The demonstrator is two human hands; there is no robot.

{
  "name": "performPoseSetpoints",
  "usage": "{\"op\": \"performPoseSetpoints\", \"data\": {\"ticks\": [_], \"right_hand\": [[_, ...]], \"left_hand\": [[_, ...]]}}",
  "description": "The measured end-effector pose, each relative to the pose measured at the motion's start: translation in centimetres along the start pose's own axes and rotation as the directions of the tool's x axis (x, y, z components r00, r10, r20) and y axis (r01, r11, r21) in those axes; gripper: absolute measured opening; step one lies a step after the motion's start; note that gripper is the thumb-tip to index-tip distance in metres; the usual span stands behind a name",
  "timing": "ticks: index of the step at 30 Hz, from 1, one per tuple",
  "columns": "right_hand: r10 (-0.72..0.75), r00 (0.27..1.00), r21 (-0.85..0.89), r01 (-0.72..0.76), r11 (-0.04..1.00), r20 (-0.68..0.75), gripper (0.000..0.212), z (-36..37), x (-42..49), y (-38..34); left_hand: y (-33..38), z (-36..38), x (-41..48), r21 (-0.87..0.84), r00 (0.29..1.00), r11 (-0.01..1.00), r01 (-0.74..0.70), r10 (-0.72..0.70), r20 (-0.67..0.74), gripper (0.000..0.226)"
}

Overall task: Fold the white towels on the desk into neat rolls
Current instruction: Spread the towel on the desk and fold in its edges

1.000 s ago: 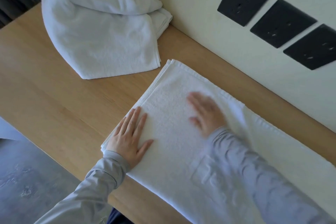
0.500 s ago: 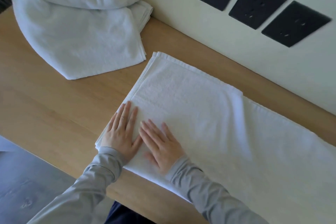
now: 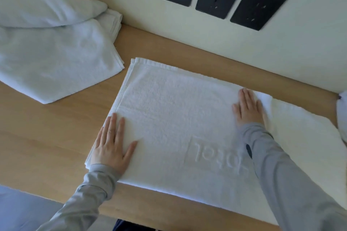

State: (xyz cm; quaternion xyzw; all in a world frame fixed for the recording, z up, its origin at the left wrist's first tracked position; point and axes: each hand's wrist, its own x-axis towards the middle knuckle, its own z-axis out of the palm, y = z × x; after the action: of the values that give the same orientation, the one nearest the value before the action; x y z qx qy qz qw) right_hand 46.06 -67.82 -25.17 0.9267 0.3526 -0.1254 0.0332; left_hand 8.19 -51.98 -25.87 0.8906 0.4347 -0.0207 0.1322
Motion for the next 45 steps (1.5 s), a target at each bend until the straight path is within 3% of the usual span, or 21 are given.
{"op": "performPoseSetpoints", "data": {"ticks": [2, 4, 7, 9, 14, 18, 23, 26, 32, 34, 37, 41, 45], "right_hand": [[-0.005, 0.999, 0.064, 0.007, 0.998, -0.035, 0.057, -0.3, -1.6, -2.4], [-0.147, 0.981, 0.106, 0.161, 0.981, -0.129, 0.055, -0.2, -4.9, -5.9], [-0.386, 0.913, 0.093, 0.398, 0.913, -0.130, 0.052, 1.8, -11.2, -12.1], [-0.418, 0.905, 0.086, 0.424, 0.901, -0.082, 0.053, 3.5, -14.2, -15.2], [-0.321, 0.944, 0.035, 0.325, 0.945, -0.074, 0.054, 5.1, -16.8, -16.0], [-0.295, 0.954, 0.035, 0.296, 0.954, -0.045, 0.059, 5.5, -17.5, -11.0], [-0.028, 0.999, -0.034, 0.027, 0.999, -0.033, 0.063, 5.0, -18.1, 0.3], [0.143, 0.990, -0.014, -0.143, 0.990, -0.010, 0.067, 4.6, -18.4, 4.6], [0.215, 0.976, 0.085, -0.212, 0.974, -0.032, 0.067, 4.2, -18.6, 3.9], [0.122, 0.991, 0.154, -0.113, 0.982, -0.051, 0.064, 3.7, -18.7, 1.6], [-0.143, 0.987, 0.104, 0.150, 0.983, -0.075, 0.058, 3.4, -18.7, -2.2], [-0.419, 0.906, -0.004, 0.420, 0.908, -0.059, 0.057, 4.2, -18.3, -4.4], [-0.588, 0.808, -0.010, 0.588, 0.809, -0.044, 0.053, 4.5, -16.8, -2.0]], "left_hand": [[0.4, -0.2, 0.0, -0.012, 1.000, 1.000, 0.019, -0.019, -0.006, 0.084], [2.0, -0.3, 0.4, -0.033, 0.999, 0.999, 0.032, -0.032, -0.028, 0.083], [6.2, -0.2, 1.1, -0.074, 0.994, 0.992, -0.106, 0.103, -0.043, 0.070], [8.4, 0.2, 1.6, -0.071, 0.978, 0.976, -0.207, 0.206, -0.027, 0.065], [7.7, 1.3, 2.3, -0.016, 0.961, 0.960, -0.278, 0.278, 0.005, 0.062], [7.2, 1.6, 2.5, -0.024, 0.955, 0.955, -0.297, 0.297, 0.000, 0.062], [7.1, 1.8, 2.4, -0.013, 0.954, 0.954, -0.299, 0.299, 0.001, 0.062], [7.2, 1.7, 2.3, -0.011, 0.956, 0.956, -0.294, 0.294, 0.004, 0.062], [7.8, 1.1, 2.1, -0.002, 0.963, 0.964, -0.268, 0.268, 0.026, 0.068], [8.6, 0.8, 2.0, -0.032, 0.972, 0.972, -0.232, 0.233, 0.022, 0.074], [11.7, 0.7, 1.6, -0.079, 0.966, 0.963, -0.256, 0.257, 0.007, 0.075], [18.1, 1.7, 0.6, -0.109, 0.942, 0.937, -0.331, 0.335, 0.018, 0.070], [21.2, 3.6, 0.5, -0.086, 0.967, 0.965, -0.247, 0.251, 0.041, 0.064]]}}
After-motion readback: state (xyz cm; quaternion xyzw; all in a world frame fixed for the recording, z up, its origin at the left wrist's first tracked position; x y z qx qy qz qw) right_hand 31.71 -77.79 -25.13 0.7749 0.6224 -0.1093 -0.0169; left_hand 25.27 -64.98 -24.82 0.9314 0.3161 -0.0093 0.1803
